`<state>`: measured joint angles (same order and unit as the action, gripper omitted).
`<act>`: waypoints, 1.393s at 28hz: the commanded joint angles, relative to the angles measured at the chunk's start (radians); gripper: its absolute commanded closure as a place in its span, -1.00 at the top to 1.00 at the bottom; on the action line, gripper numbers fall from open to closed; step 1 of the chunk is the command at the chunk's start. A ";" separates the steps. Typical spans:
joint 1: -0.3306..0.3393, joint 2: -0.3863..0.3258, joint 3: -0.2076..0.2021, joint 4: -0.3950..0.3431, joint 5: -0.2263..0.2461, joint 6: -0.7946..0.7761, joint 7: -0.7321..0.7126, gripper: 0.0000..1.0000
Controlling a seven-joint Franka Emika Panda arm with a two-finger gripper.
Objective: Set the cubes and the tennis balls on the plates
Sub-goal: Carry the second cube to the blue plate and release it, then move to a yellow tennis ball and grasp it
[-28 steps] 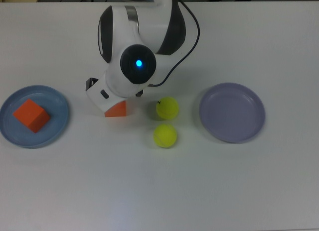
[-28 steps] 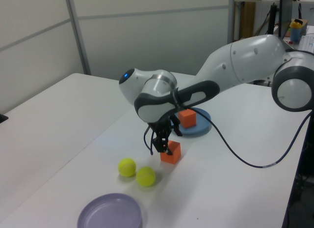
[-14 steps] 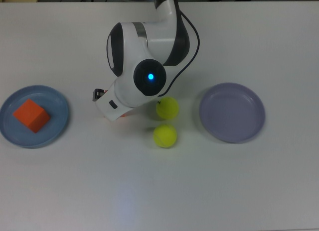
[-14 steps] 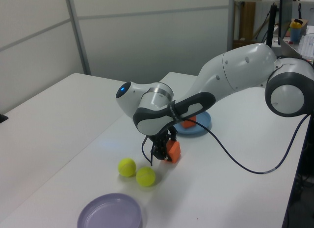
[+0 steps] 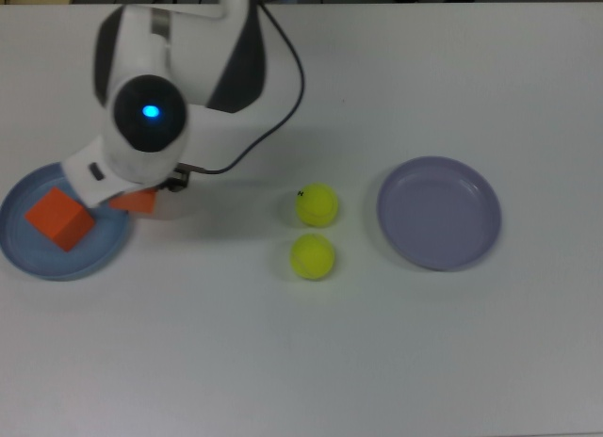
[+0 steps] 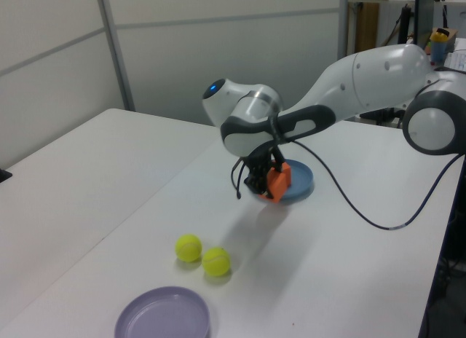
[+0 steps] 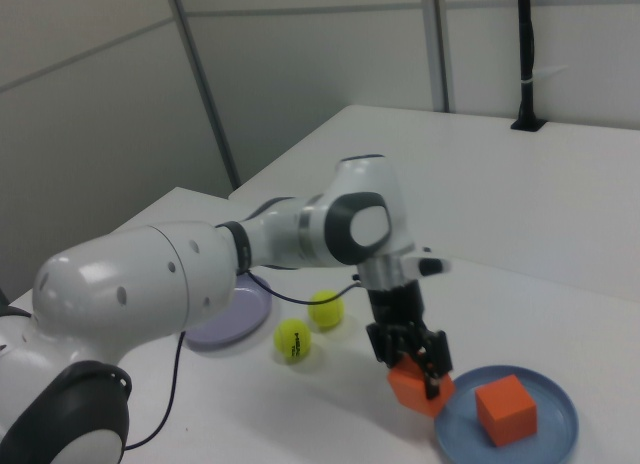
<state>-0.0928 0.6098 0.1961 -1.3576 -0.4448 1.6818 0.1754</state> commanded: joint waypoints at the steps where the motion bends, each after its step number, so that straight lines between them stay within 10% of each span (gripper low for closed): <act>1: -0.027 -0.015 -0.003 -0.026 -0.011 0.022 -0.011 -0.57; 3: -0.027 -0.015 -0.004 -0.028 -0.012 0.021 -0.002 0.86; 4: -0.025 -0.016 -0.004 -0.026 -0.012 0.019 -0.010 1.00; 26: 0.015 -0.114 0.016 0.005 0.087 0.018 -0.045 1.00; 39: 0.106 -0.097 0.117 -0.006 0.089 0.194 -0.024 1.00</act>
<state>-0.0326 0.5189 0.3181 -1.3292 -0.3744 1.7545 0.1576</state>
